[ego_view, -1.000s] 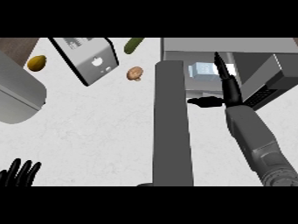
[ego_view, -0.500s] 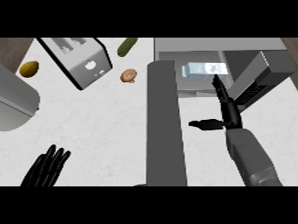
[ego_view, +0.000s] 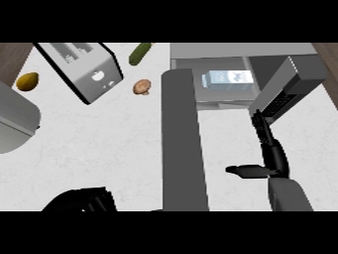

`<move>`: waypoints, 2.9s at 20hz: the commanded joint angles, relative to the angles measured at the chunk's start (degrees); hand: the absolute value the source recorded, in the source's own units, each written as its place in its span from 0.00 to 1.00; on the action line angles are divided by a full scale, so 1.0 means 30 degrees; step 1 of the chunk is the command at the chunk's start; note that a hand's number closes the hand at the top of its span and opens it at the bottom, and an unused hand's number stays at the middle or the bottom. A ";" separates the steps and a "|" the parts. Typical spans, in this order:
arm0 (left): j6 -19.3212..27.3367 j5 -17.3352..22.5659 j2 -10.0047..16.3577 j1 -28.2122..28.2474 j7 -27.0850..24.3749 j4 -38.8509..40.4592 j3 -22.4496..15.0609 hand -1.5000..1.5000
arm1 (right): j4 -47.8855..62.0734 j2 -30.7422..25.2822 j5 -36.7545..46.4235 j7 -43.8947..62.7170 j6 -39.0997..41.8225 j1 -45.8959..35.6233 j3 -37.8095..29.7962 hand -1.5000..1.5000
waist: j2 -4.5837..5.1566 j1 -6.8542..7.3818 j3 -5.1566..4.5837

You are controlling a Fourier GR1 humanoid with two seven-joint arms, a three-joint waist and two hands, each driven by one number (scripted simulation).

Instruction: Pick up the milk, place it into the microwave and close the microwave

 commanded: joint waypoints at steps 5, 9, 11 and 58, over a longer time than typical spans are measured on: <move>0.2643 -0.2505 -0.0060 -0.4892 0.1100 0.3964 -0.1856 1.00 | -0.8036 -0.0056 -0.1131 0.1956 0.2079 0.5929 0.0894 0.00 | 0.0148 -0.0009 -0.0001; 0.2729 -0.3250 -0.0060 -0.7471 0.0696 0.7286 -0.2624 1.00 | -1.1053 0.0233 -0.1443 0.2043 0.2230 0.8786 0.1049 0.00 | 0.0241 0.0074 0.0013; 0.0563 -0.2666 -0.0060 -0.8769 0.1899 0.8470 -0.2600 1.00 | -1.1888 -0.0459 -0.1837 0.2840 0.2809 0.8571 0.0727 0.00 | 0.0303 -0.0154 0.0011; 1.8350 1.2422 -0.0061 -2.1514 -0.4676 2.0224 -1.2142 1.00 | -2.2909 -0.5341 -1.0408 0.8470 0.8472 1.0115 0.0920 0.00 | 0.1461 -0.4415 -0.0123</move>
